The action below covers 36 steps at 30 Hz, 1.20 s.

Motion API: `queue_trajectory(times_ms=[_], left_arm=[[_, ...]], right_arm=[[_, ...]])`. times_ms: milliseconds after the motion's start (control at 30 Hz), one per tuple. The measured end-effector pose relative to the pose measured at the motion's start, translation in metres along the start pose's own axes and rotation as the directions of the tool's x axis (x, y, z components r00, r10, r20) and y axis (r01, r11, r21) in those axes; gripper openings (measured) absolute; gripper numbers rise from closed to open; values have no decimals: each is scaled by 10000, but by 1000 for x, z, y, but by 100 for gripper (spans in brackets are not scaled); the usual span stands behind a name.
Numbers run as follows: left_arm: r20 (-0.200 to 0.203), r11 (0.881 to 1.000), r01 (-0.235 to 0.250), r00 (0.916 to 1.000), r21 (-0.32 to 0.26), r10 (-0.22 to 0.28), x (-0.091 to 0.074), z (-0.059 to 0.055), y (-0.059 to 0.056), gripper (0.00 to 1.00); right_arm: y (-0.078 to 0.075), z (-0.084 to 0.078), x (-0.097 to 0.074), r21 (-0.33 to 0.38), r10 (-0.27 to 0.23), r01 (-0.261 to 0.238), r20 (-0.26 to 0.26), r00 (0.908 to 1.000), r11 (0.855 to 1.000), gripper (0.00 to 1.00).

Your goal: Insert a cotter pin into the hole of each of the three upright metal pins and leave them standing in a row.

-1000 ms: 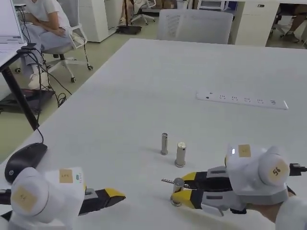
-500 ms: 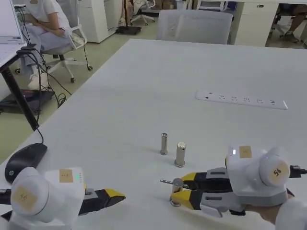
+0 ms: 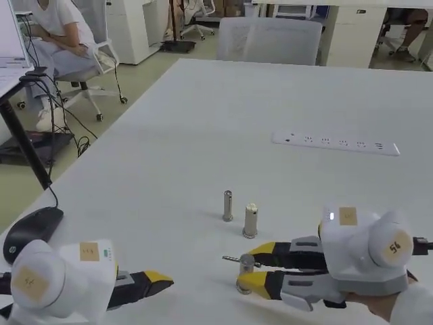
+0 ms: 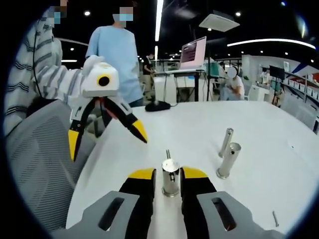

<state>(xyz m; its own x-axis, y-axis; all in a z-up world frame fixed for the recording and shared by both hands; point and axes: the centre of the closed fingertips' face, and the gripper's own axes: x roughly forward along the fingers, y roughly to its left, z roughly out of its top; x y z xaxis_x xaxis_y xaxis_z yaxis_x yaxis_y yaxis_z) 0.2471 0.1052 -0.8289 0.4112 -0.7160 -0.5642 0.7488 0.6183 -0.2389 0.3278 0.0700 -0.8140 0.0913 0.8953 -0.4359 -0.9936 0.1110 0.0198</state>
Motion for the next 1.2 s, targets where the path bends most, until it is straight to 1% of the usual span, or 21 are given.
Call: queue_trajectory(times_ms=[100,167,333,433,500,567,633,767,900,933,967,1067,1200], left_arm=[[9,10000,19,10000,-34,-19,0,0,-1,92],[-3,10000,12,10000,-54,-12,1,-1,-1,93],[-26,10000,-50,10000,-44,50,2,-2,-1,96],[8,9999,-77,10000,-75,77,2,-1,-2,97],[15,9999,-81,10000,-80,81,2,-1,-2,97],[-6,9999,-90,10000,-61,90,2,-1,-3,97],[-18,9999,-91,10000,-72,91,2,-1,-3,97],[-54,9999,-131,9999,-53,130,1,-2,-3,98],[-63,9999,-162,9998,-45,162,1,-2,-3,98],[-63,9998,-177,9998,-41,177,1,-2,-2,98],[-70,9998,-194,9998,-49,193,0,-2,-2,98],[-67,9997,-241,9997,-46,241,0,-1,-1,98],[-54,9996,-278,9996,-83,278,-1,-1,0,98]], right_arm=[[-1,7,-4,-56,-92,92,142,9999,9999,24],[-2,12,-8,-39,-127,128,317,9994,9999,24],[-9,24,-13,174,-391,380,657,9971,9991,27],[-15,35,-17,253,-611,590,906,9940,9979,28],[-21,40,-19,295,-934,908,1032,9903,9954,29],[-26,44,-20,474,-1116,1067,1162,9869,9932,31],[-31,47,-20,500,-1337,1283,1248,9831,9905,31],[-40,46,-20,600,-1722,1658,1249,9771,9843,33],[-54,40,-19,856,-2232,2142,1151,9679,9730,34],[-58,38,-19,1031,-2394,2280,1169,9638,9682,34],[-61,37,-19,1121,-2462,2336,1160,9623,9659,34],[-69,30,-16,1224,-2580,2450,1044,9605,9618,34],[-76,21,-12,1365,-2627,2500,847,9612,9586,33]])
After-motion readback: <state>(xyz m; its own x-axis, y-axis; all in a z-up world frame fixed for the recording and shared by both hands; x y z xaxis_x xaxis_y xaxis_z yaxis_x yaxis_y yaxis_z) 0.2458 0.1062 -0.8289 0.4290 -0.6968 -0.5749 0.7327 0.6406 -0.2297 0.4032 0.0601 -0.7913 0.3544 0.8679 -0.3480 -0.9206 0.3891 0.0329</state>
